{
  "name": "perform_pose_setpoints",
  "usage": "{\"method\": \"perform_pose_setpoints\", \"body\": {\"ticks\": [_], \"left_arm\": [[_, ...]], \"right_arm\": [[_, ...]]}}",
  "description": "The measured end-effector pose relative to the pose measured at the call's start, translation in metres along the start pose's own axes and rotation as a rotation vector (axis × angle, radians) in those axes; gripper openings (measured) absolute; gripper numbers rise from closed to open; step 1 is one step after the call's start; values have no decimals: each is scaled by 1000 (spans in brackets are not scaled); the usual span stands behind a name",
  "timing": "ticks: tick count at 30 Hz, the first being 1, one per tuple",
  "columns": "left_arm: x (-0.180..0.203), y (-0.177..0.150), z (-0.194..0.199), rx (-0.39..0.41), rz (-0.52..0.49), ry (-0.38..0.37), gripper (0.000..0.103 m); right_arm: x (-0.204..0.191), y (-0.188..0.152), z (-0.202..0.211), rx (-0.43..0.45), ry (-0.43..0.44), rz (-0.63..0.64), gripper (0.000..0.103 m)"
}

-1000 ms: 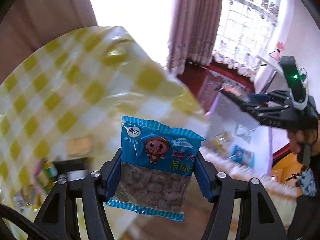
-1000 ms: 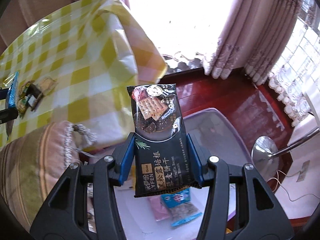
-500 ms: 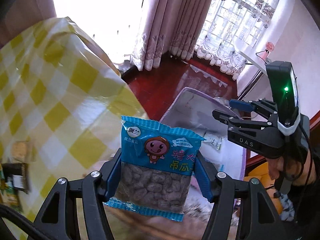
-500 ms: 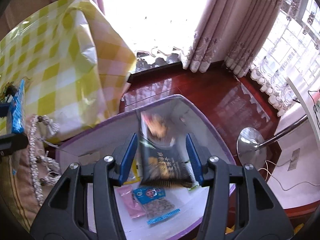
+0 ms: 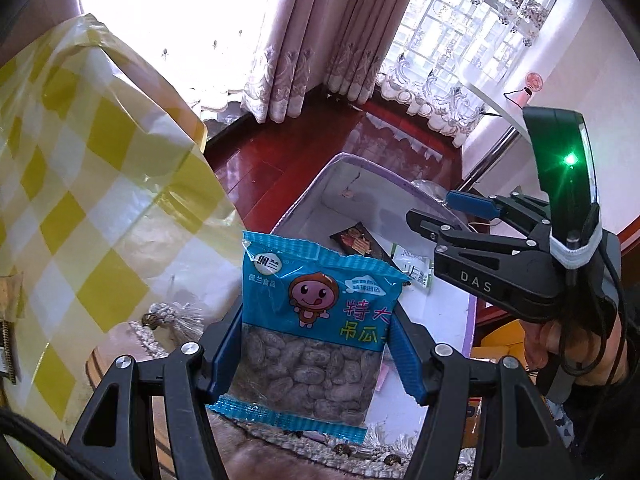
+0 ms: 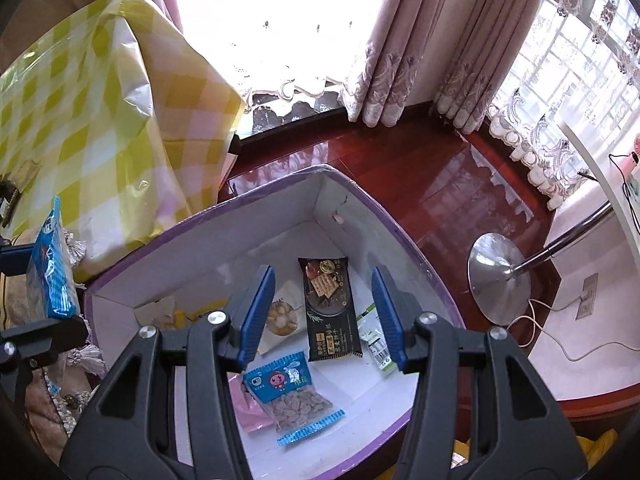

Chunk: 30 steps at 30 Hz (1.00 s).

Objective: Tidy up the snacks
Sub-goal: 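Carry both packets over the white box and open both tools to release, then move both open tools back over the snack pile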

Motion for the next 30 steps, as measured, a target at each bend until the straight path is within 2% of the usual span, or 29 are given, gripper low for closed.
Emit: {"method": "perform_pose_setpoints", "body": {"ticks": [5,9,15,18,21,25,30], "left_arm": [[3,-2,-2,-22,-2,-21,70],[2,-4,0,-24,8,-38,83],[-5,-5,7,2,30,-35,83],[-15,-3,15,38,49,-11,83],[-27,-1,27,85,75,10,83],[-53,-2,50,170,124,56,83],[-98,-12,79,237,240,76,83]], "right_arm": [[1,2,2,7,-8,-3,67],[3,2,2,7,-15,-6,71],[-2,7,6,38,-25,9,75],[-8,10,12,81,0,-7,80],[-17,14,17,119,28,-14,81],[-38,22,19,128,36,42,81],[-71,28,27,137,121,91,81]]}}
Point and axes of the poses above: each gripper's, at about its wrist camera, not at the fingertips, and z roughly against the way its jaws point, x to its right, y to its top, the point moved 9 cm from there along -z, roughly the way its jaws point, and after that the axes turned 12 degrees about z, right-handed, at the moved point
